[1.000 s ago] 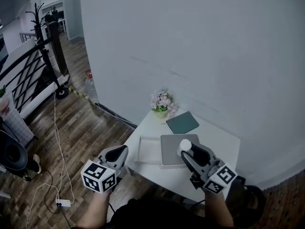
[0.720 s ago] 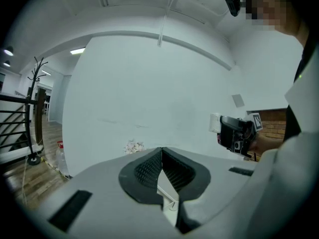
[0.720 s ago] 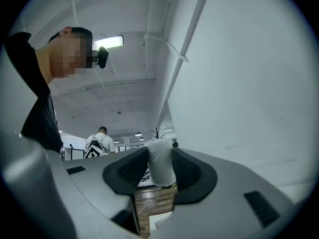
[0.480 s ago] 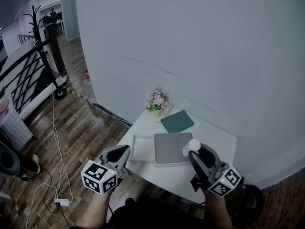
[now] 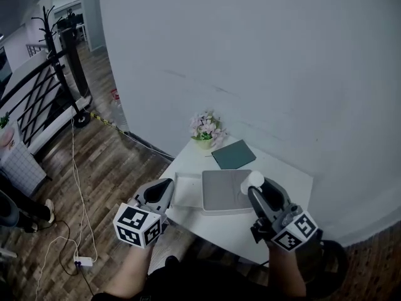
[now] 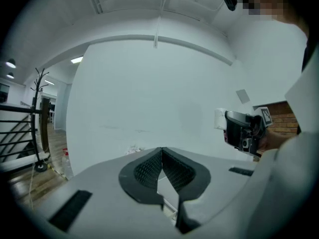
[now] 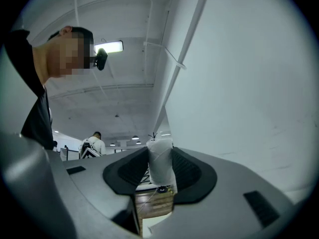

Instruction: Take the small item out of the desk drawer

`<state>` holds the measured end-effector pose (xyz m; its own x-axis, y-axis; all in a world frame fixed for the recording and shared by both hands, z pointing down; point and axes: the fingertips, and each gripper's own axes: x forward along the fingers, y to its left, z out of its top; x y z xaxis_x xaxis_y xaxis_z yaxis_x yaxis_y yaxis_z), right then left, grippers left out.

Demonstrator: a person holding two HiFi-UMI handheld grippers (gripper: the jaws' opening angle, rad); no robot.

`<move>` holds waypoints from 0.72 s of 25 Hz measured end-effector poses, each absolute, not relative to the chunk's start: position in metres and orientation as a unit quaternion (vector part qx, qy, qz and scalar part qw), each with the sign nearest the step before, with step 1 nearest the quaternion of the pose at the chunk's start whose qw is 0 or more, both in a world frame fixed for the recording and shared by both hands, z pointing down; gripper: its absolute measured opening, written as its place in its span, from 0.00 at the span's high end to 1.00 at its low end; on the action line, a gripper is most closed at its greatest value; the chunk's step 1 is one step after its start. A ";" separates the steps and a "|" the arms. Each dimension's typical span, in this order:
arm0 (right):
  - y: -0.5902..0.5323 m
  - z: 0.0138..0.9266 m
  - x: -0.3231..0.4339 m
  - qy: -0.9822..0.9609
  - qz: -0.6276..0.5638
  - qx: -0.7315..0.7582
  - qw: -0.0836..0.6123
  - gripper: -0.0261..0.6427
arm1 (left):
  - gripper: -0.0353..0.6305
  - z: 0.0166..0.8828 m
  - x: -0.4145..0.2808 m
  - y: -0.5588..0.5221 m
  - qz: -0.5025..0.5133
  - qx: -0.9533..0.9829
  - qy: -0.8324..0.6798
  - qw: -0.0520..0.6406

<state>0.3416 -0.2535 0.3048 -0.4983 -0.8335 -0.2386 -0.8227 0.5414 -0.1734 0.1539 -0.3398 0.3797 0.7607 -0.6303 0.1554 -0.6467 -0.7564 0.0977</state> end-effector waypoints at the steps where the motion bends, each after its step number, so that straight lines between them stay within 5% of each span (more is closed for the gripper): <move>1: -0.261 0.309 0.337 0.865 -0.012 -0.483 0.133 0.73 | 0.93 0.375 0.156 -0.341 0.051 0.934 -0.348 0.063; 9: -0.287 0.338 0.315 0.850 0.036 -0.523 0.050 0.73 | 0.93 0.392 0.137 -0.353 0.084 0.918 -0.386 0.043; 18: -0.293 0.344 0.285 0.863 0.032 -0.501 0.063 0.74 | 0.93 0.398 0.124 -0.353 0.098 0.910 -0.400 0.036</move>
